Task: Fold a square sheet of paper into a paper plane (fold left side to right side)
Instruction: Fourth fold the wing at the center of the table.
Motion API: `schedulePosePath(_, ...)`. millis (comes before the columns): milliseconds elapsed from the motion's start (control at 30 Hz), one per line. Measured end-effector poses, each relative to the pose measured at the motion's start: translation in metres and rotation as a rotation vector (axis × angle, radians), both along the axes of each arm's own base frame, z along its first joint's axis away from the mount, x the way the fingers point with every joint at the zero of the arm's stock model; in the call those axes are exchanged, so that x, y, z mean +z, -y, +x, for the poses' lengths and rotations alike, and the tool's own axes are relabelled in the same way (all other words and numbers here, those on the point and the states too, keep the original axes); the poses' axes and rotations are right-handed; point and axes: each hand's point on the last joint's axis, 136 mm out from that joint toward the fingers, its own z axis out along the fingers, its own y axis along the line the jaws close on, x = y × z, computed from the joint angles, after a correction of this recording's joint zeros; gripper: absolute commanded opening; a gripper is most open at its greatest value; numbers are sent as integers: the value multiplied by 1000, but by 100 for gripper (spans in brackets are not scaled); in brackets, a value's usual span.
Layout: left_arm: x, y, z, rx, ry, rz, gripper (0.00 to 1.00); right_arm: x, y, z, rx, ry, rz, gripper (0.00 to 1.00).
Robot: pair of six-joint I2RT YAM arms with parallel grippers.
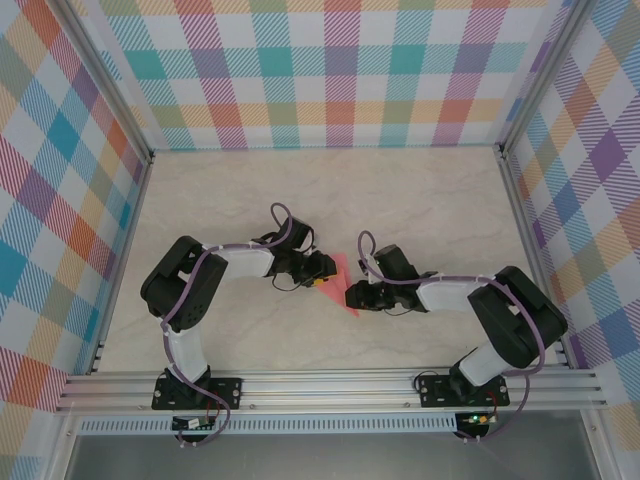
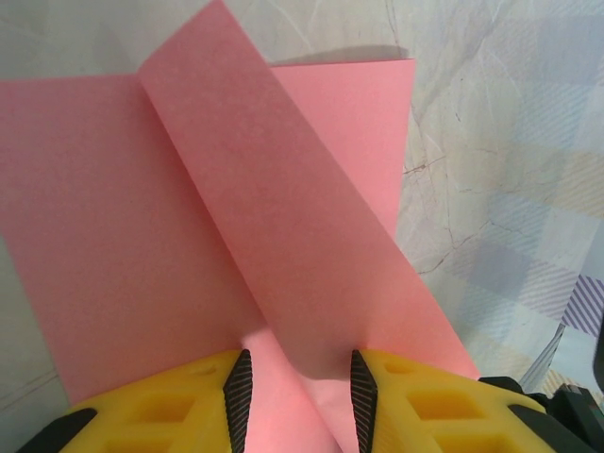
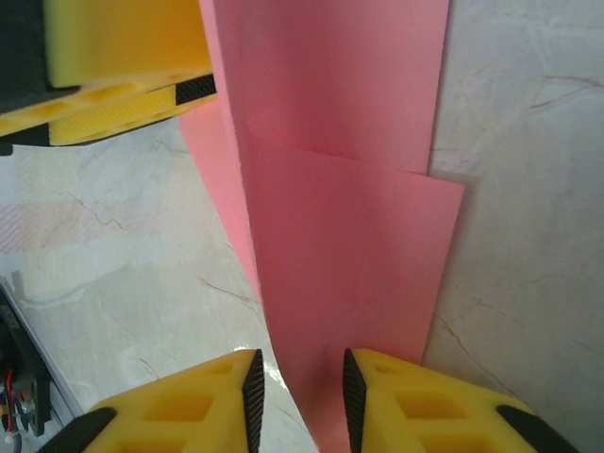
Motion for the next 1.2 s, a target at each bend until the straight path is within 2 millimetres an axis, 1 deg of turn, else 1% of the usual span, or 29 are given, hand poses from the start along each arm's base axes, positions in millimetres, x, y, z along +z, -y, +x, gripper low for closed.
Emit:
schedulePosePath(100, 0, 0, 0, -2, 2, 0, 36, 7, 3, 3, -12, 8, 12, 38)
schedulePosePath(300, 0, 0, 0, -2, 2, 0, 36, 18, 5, 14, -16, 29, 10, 38)
schedulePosePath(567, 0, 0, 0, -2, 2, 0, 36, 19, 9, 19, -16, 37, -36, 39)
schedulePosePath(733, 0, 0, 0, -2, 1, 1, 36, 24, -1, 27, -5, 36, 3, 37)
schedulePosePath(933, 0, 0, 0, -2, 1, 1, 36, 23, -13, 41, 7, 23, 29, 35)
schedulePosePath(1200, 0, 0, 0, -2, 1, 1, 36, 16, -15, 39, 19, -7, 32, 34)
